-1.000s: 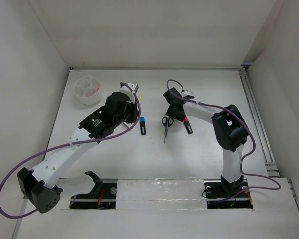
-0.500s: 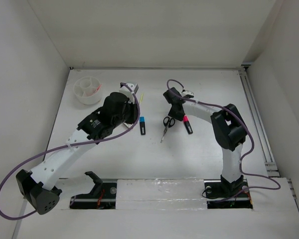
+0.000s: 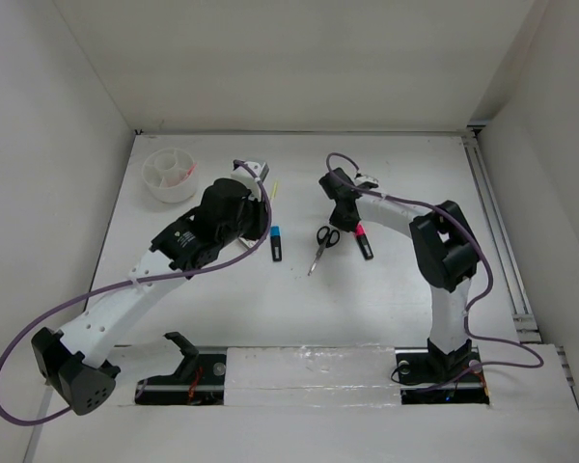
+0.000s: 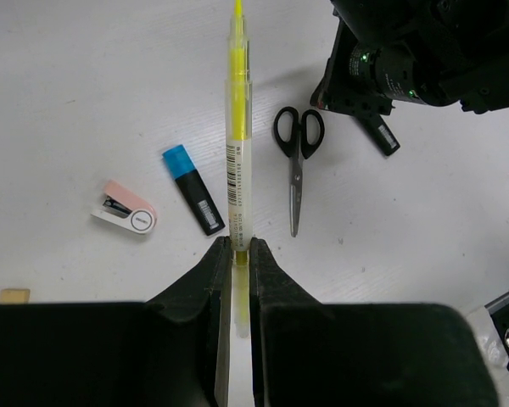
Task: Sort the stationery into containers
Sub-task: Close the pen cap on the pen.
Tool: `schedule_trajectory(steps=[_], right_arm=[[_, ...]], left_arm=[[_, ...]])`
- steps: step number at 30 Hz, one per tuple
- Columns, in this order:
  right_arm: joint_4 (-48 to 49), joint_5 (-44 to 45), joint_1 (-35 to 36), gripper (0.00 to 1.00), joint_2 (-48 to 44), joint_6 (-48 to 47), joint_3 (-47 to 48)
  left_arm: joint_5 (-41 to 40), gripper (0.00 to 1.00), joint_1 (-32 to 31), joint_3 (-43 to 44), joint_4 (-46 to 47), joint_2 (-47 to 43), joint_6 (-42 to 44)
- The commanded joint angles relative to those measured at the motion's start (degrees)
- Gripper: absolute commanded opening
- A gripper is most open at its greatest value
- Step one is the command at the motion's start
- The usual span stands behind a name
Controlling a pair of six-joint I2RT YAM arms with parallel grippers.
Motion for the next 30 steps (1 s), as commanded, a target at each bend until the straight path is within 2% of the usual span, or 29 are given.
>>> schedule_trajectory(steps=[1,5,7,9,10,16,20,21,24,30], right_arm=[[1.9,-0.6,-1.0,0.0,0.2,-1.3,-1.0],[4.0,0.0,-1.0,0.0,-6.1,-2.9,-2.2],[7.8,0.0,-1.0,0.0,-12.3,-3.8,-5.0],[12.1,-3.1,-1.0,0.0,-19.1,-4.9,-8.8],[16.0,-4.3,-1.0,0.0,-21.1,-5.6,-9.8],[28.7,-17.1,-0.4,0.0,-32.6,-4.7,-15.7],[41.5,-23.3,0.7,0.0,-39.1,-1.3,-22.2],[47.7,-24.6,0.7,0.0,-40.4,-0.7,-23.7],[58.1,-27.5,0.7,0.0,-44.7,0.5,-29.1],[62.5,-30.6,0.7,0.0,-48.8,2.7,-32.0]], left_arm=[[0.7,0.0,0.1,-0.5,2.0,-0.2,0.7],[4.5,0.0,0.1,-1.1,2.0,-0.2,1.2],[8.2,0.0,0.1,-1.9,2.6,-0.2,1.2],[11.7,0.0,0.1,-2.4,3.1,-0.2,1.7],[15.6,0.0,0.1,-3.1,3.1,-0.2,1.8],[27.1,0.0,0.1,-5.1,6.9,-1.3,-0.4],[33.7,0.0,0.1,-7.7,12.6,-2.5,-3.0],[36.7,0.0,0.1,-8.2,13.8,-3.2,-3.6],[40.2,0.0,0.1,-9.7,17.7,-3.8,-5.1],[41.8,0.0,0.1,-10.4,20.4,-4.4,-5.7]])
